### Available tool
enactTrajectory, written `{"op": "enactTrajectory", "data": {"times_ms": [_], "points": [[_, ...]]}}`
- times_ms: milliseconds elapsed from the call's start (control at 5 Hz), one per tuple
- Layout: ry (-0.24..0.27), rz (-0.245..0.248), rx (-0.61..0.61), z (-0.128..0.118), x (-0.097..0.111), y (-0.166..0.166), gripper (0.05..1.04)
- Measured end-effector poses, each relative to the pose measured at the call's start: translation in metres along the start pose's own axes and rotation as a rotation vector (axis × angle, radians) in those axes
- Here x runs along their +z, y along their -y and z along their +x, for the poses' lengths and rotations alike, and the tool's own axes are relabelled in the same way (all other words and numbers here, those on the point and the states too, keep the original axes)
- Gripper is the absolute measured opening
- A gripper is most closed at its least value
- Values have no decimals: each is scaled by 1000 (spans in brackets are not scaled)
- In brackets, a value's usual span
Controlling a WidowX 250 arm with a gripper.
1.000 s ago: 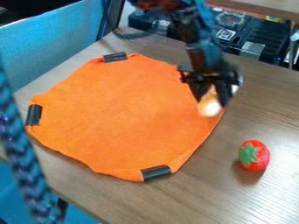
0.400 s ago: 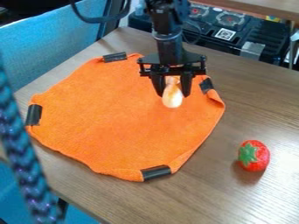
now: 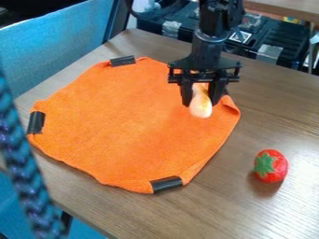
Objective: Put the object at the top side of the cloth
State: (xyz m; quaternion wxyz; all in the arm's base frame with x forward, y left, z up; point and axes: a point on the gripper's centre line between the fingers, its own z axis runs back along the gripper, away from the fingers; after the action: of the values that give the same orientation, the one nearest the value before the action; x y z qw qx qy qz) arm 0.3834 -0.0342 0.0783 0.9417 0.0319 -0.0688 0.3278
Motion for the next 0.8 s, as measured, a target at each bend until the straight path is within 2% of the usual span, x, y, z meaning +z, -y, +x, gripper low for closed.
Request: {"op": "enactTrajectory", "data": {"times_ms": [200, 400, 600, 800], "points": [[4, 3, 40, 10, -1, 0, 599], [12, 17, 74, 25, -15, -5, 598], [16, 25, 79, 30, -24, -9, 598], [39, 24, 57, 30, -30, -11, 662]]}}
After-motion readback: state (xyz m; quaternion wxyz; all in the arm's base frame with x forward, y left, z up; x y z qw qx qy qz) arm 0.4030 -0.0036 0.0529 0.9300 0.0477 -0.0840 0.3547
